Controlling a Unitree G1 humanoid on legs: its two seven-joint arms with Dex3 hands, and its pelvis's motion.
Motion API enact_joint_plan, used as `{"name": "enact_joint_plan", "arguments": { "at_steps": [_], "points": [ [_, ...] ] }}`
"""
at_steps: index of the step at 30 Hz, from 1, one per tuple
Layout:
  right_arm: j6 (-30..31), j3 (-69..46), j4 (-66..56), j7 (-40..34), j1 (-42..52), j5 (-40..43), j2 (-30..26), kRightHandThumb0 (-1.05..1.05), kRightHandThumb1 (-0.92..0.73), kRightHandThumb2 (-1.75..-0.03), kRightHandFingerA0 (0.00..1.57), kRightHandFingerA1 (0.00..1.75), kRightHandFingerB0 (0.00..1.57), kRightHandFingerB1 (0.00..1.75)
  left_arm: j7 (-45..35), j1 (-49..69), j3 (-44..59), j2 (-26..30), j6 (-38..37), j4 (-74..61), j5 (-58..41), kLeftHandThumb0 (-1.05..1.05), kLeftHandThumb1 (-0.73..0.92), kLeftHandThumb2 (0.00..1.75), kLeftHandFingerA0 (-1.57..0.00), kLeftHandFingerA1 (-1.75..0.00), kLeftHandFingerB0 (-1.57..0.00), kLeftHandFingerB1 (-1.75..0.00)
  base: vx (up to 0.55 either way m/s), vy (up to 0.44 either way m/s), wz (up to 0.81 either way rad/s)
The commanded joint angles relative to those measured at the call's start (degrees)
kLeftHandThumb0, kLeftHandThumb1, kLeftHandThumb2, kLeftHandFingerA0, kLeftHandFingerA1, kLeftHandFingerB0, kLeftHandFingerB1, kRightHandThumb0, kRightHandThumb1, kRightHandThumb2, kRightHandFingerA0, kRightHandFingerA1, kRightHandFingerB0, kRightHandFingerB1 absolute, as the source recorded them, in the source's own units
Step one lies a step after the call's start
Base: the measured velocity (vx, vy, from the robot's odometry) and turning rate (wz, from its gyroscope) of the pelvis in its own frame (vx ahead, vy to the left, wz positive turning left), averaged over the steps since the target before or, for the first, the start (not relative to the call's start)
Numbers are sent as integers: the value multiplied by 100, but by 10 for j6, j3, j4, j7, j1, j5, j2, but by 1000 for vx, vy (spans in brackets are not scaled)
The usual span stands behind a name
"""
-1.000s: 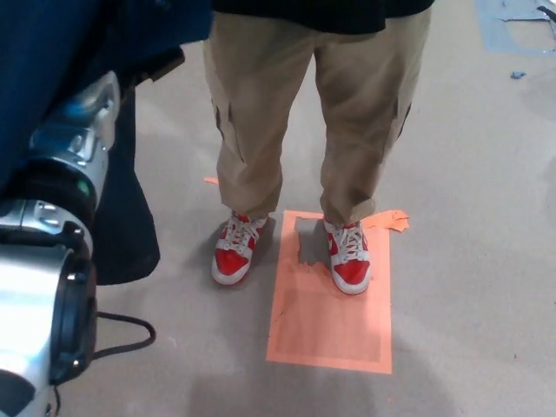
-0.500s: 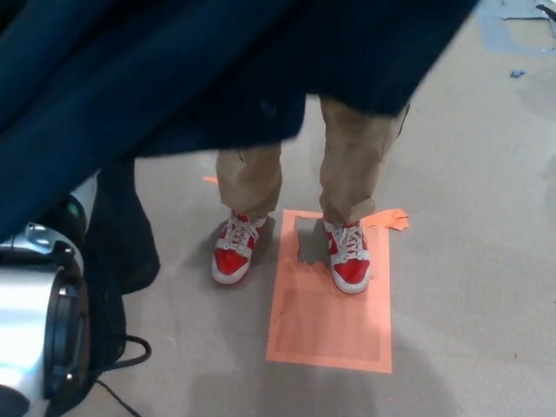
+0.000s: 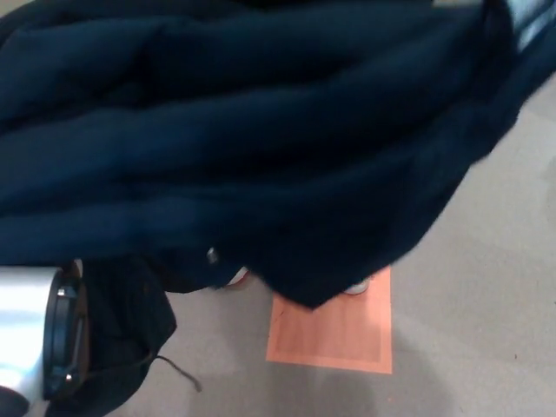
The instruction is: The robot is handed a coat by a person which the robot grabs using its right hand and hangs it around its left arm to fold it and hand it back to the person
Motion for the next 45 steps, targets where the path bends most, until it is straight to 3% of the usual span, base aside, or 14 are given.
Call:
{"name": "enact_joint_plan", "arguments": {
  "at_steps": [1,3,8,9,10,12,16,21,30,32,33,38,39,45],
  "points": [
    [20,65,1,29,315,11,24,-22,-92,-68,109,61,109,89,-13,-18,22,49,-17,-7,-14,-84,74,83,-8,-26,-8,-25,0,0,0],
    [3,98,28,39,327,-2,16,-25,-89,-68,112,66,111,91,-18,-21,20,50,-19,-10,-12,-85,75,107,-8,-28,-10,-30,0,0,0],
    [9,204,58,60,341,-71,-27,-35,-89,-67,103,56,103,79,-22,-19,19,47,-28,-14,-10,-76,90,69,-10,-24,-10,-24,0,0,0],
    [-24,233,91,82,332,-72,-39,-72,-79,-64,35,40,36,36,-25,-19,22,45,-25,-15,-13,-84,74,106,-7,-30,-10,-30,0,0,0],
    [-32,251,104,100,327,-68,-46,-81,-60,-96,2,31,6,24,-26,-19,22,44,-25,-15,-13,-76,89,68,-9,-25,-10,-24,0,0,0],
    [-20,269,107,113,322,-50,-55,-78,-67,-61,0,0,0,0,-26,-18,20,43,-25,-18,-9,-77,89,68,-10,-25,-11,-25,0,0,0],
    [0,276,109,96,303,-36,-71,-79,-66,-75,0,0,0,0,-32,-20,21,43,-26,-22,-10,-85,74,106,-7,-29,-10,-29,0,0,0],
    [0,220,132,83,313,24,-65,-85,-75,-63,0,0,0,0,-35,-16,11,48,-34,-25,4,-85,77,108,-8,-28,-8,-26,0,0,0],
    [-11,65,252,110,318,165,-37,-89,-64,-94,0,1,0,0,-50,-12,21,51,-32,-29,-6,-85,76,107,-8,-28,-8,-28,0,0,0],
    [-16,40,270,111,312,176,-33,-83,-79,-64,0,0,0,0,-53,-11,21,51,-33,-30,-7,-85,76,107,-8,-27,-8,-27,0,0,0],
    [-25,17,295,90,306,176,-33,-99,-71,-104,0,4,0,0,-53,-9,21,53,-32,-33,-6,-83,76,84,-7,-25,-8,-26,0,0,0],
    [-29,-96,383,82,275,259,1,-90,-78,-102,0,4,0,0,-63,-8,31,56,-25,-39,-17,-84,75,106,-8,-27,-9,-29,0,0,0],
    [-36,-115,404,83,271,269,6,-94,-77,-103,0,4,0,0,-62,-7,31,58,-27,-39,-17,-77,89,68,-10,-25,-10,-24,0,0,0],
    [-54,-190,483,65,244,299,40,-97,-76,-105,0,3,0,0,-59,-9,42,66,-26,-39,-24,-77,87,68,-10,-25,-10,-24,0,0,0]
  ]
}}
